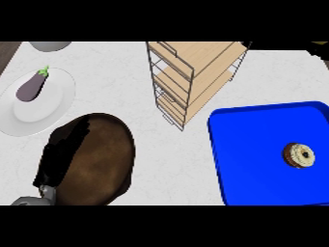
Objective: Pick the lemon from the tray and place it in the tiered shelf
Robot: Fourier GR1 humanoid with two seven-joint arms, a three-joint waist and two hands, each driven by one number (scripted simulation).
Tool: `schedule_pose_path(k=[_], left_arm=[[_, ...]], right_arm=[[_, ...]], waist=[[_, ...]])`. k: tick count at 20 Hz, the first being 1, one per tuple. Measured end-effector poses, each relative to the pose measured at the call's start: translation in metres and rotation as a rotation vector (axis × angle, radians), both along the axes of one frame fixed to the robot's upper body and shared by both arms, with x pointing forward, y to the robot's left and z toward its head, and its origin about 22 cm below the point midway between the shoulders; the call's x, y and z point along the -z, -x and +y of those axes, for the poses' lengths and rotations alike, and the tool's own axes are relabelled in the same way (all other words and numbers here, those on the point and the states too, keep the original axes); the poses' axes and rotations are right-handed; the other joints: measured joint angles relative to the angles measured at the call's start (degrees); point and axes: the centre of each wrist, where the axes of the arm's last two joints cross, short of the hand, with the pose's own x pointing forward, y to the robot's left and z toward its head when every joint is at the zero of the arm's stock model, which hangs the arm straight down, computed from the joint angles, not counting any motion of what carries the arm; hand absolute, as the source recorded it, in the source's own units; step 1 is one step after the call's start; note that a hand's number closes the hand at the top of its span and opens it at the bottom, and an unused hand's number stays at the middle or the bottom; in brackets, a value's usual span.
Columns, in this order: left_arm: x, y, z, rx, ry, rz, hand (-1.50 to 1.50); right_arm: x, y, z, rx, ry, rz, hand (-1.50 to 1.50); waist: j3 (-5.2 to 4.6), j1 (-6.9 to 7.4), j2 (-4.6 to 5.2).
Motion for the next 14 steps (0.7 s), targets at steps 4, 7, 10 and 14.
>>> schedule_pose_path(k=[4,7,10,14], left_arm=[[-0.001,0.003,-0.007,0.008,-0.003,-0.002,0.00],[-0.001,-0.003,-0.013,0.007,-0.005,-0.008,0.00],[0.002,0.000,-0.011,0.018,-0.002,-0.010,0.00],[0.000,-0.006,-0.010,0.021,0.001,-0.012,0.00]], right_arm=[[-0.012,-0.022,0.029,0.030,-0.016,-0.008,1.50],[-0.017,-0.039,0.047,0.038,-0.021,-0.002,1.50],[-0.012,-0.053,0.071,0.028,0.008,-0.012,1.50],[-0.009,-0.065,0.094,-0.006,0.054,-0.005,1.50]], waist=[[-0.01,0.49,0.12],[0.00,0.83,0.32],[-0.01,1.22,0.44],[0.00,1.34,0.60]])
